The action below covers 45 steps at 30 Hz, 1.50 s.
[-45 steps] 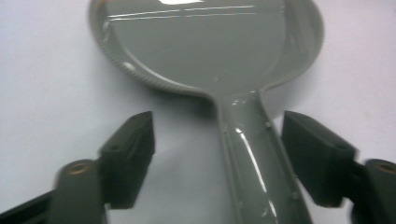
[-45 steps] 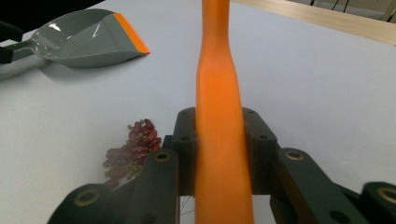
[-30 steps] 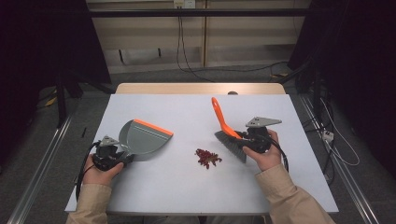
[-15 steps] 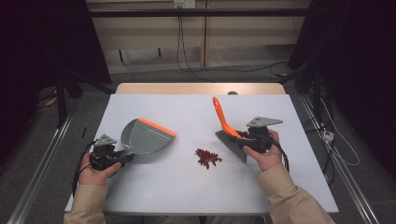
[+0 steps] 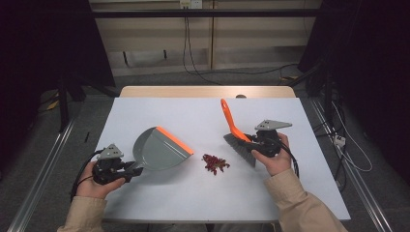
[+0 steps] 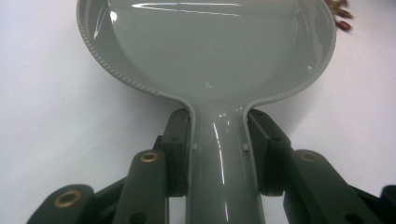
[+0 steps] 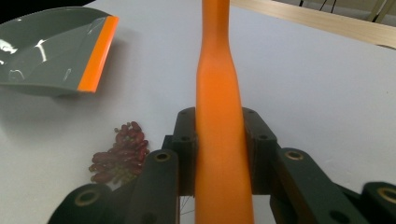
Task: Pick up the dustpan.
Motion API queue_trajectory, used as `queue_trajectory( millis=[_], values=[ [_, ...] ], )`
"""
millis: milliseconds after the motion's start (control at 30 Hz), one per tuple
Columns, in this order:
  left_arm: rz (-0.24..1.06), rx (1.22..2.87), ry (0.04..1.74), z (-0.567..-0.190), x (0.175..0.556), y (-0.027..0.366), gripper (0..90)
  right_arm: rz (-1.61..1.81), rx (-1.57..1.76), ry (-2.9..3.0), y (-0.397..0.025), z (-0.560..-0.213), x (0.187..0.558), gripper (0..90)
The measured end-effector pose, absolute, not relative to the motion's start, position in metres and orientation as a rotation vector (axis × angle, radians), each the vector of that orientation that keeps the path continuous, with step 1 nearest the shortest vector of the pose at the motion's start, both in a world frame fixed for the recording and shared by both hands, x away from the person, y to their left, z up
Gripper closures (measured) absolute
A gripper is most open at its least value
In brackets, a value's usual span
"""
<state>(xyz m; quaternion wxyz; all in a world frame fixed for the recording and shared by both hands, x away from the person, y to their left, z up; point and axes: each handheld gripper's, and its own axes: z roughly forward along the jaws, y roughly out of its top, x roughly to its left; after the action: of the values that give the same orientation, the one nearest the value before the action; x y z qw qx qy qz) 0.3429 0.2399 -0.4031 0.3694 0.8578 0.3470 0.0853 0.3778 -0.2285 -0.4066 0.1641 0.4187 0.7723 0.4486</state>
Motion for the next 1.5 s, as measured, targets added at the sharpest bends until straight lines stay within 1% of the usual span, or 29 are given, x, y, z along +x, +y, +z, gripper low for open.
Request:
queue_trajectory(
  millis=[33, 300, 600, 900, 1500],
  values=[
    [0.230, 2.205, 0.881, -0.402, 0.342, 0.238, 63.0, 1.276, 1.195, 2.199, -0.229, -0.406, 0.378, 71.1],
    [0.180, 2.249, 0.780, -0.404, 0.336, 0.231, 63.0, 1.256, 1.201, 2.202, -0.229, -0.408, 0.382, 71.1],
    [0.143, 2.275, 0.748, -0.408, 0.333, 0.229, 63.0, 1.247, 1.214, 2.206, -0.227, -0.410, 0.384, 71.1],
    [0.094, 2.313, 0.680, -0.411, 0.329, 0.222, 62.9, 1.234, 1.219, 2.214, -0.223, -0.412, 0.388, 71.1],
    [0.044, 2.347, 0.583, -0.416, 0.325, 0.206, 62.8, 1.189, 1.194, 2.248, -0.205, -0.417, 0.390, 71.1]
  ],
)
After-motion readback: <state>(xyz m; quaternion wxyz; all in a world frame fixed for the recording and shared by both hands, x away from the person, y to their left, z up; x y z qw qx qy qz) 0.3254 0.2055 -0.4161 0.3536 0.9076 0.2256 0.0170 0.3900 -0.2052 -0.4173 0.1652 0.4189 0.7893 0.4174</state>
